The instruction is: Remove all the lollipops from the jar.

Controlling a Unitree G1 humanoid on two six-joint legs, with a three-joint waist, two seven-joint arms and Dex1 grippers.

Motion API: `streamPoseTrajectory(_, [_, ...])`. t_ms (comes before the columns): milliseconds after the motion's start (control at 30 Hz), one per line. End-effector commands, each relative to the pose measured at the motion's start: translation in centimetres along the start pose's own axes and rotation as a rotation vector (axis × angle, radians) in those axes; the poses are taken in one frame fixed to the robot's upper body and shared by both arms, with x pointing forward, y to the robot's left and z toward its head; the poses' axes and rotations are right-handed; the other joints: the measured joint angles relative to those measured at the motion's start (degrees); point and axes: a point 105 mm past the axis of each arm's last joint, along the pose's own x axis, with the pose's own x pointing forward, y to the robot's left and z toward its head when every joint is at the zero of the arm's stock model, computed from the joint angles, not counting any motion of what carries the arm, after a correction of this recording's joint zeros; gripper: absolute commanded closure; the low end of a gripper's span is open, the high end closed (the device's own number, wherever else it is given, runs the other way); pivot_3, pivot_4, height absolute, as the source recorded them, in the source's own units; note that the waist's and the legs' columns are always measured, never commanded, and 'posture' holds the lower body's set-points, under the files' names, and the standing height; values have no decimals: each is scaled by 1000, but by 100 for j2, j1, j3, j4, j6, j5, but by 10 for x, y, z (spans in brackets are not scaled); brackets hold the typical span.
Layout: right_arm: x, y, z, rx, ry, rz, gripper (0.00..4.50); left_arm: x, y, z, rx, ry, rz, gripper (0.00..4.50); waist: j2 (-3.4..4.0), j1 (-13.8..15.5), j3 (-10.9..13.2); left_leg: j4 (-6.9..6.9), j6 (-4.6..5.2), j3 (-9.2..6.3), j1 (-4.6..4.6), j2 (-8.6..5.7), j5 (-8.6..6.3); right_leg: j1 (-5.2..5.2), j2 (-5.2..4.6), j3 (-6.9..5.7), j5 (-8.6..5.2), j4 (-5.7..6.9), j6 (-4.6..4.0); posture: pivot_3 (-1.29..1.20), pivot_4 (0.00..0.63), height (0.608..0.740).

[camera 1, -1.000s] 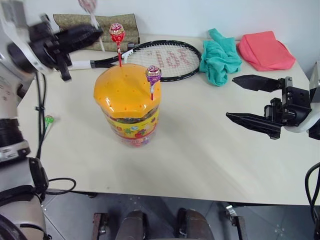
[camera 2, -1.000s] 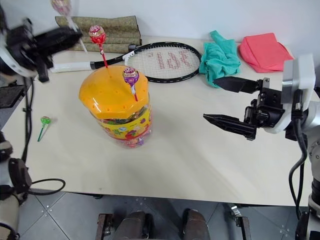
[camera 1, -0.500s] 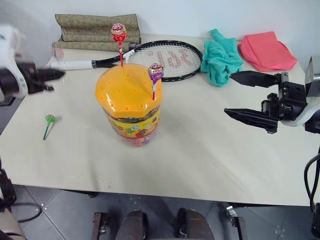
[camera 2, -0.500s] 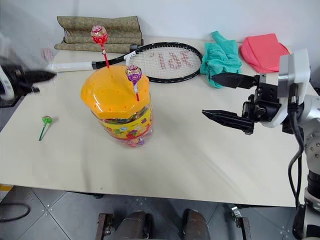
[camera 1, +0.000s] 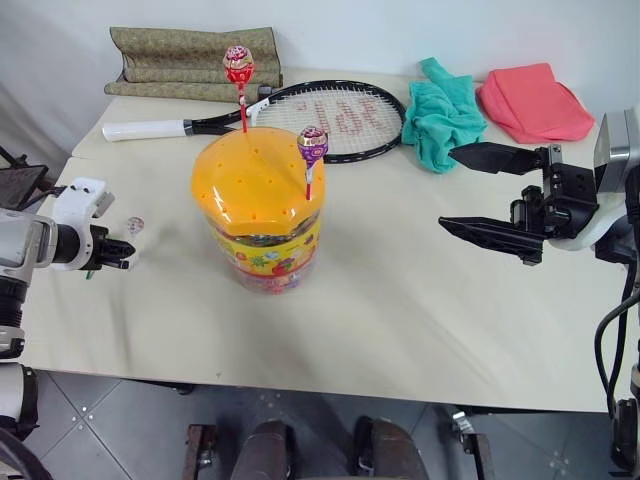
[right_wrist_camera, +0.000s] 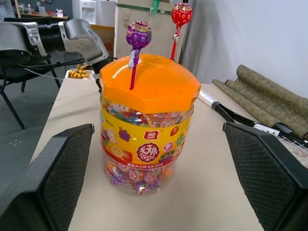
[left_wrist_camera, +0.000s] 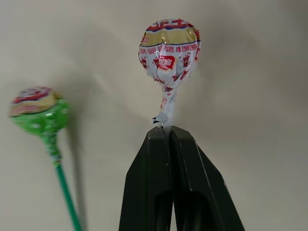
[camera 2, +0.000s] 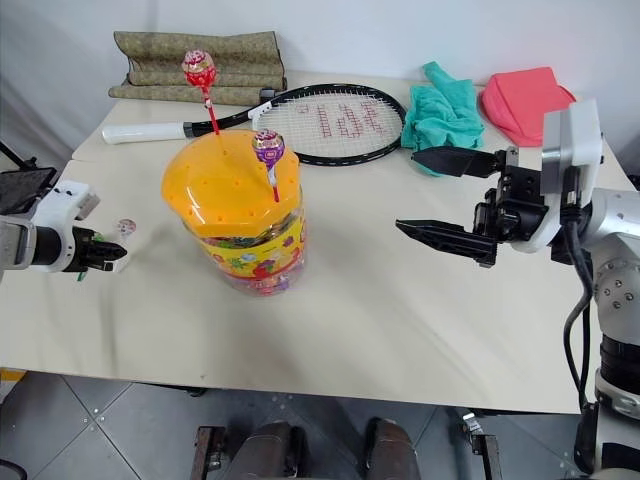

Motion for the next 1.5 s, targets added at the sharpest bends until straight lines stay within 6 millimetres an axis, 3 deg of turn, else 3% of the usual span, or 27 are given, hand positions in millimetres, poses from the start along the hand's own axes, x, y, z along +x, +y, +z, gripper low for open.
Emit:
streamPoseTrajectory(33, [-1, 2, 9, -44, -18, 4, 0, -14, 0, 10, -12, -33, -26, 4260, 0, -1, 0, 0, 0, 1, 0, 0, 0, 0, 0, 0, 0, 0, 0, 0, 150, 740])
streamPoseTrajectory(367, [-5, 1, 9, -53, -8, -6, 0, -48, 0, 30, 71, -97, -4, 1432, 0, 5, 0, 0, 0, 0, 0, 1, 0, 0, 0, 0, 0, 0, 0, 0, 150, 740])
streamPoseTrajectory(533, [-6, -1, 10, -61, -5, -9, 0, -76, -6, 53, 133, -194, -14, 28, 0, 4, 0, 0, 0, 1, 0, 1, 0, -1, -1, 1, 0, 0, 0, 0, 150, 740])
streamPoseTrajectory(667, [-7, -3, 10, -69, -5, -15, 0, -92, -24, 77, 205, -317, -96, 28, 0, 8, 0, 1, 0, 0, -1, 0, 0, 0, -1, 1, 0, 0, 0, 0, 150, 740])
streamPoseTrajectory(833, [-6, -3, 11, -77, -10, -24, 0, -121, -79, 121, 433, -721, -383, 28, 0, 15, 0, 7, 0, -5, -3, 1, 0, 1, -2, 0, 0, 3, 0, 0, 150, 740])
streamPoseTrajectory(1000, [-6, -2, 10, -76, -13, -34, 0, -129, -100, 133, 512, -915, -538, 28, 0, -12, 0, 7, 0, -4, -3, 1, 0, 0, -2, -3, 0, 5, 0, 0, 150, 740])
streamPoseTrajectory(1100, [-8, 2, 12, -80, -17, -47, 0, -135, -127, 139, 594, -1047, -759, 28, 0, -4, 0, 7, 0, -1, -1, 0, 0, 0, -2, -3, 0, 6, 0, 0, 150, 740])
streamPoseTrajectory(1233, [-12, 7, 17, -90, -28, -74, 0, -127, -155, 152, 626, -1065, -906, 28, -1, 28, 0, 18, 5, -5, -9, -5, -3, 1, -5, -5, 2, 7, 3, 0, 150, 740])
streamPoseTrajectory(1367, [-12, 13, 23, -95, -33, -90, 0, -119, -170, 160, 644, -1062, -980, 28, -1, 3, -1, 17, 8, -2, -6, -5, -4, 2, -5, -4, 2, 7, 4, 0, 150, 740])
streamPoseTrajectory(1500, [-16, 15, 26, -108, -25, -130, 0, -104, -169, 165, 652, -1024, -938, 899, -1, -13, -1, 15, 8, -1, -5, -5, -4, 1, -4, -5, 2, 7, 4, 0, 150, 740])
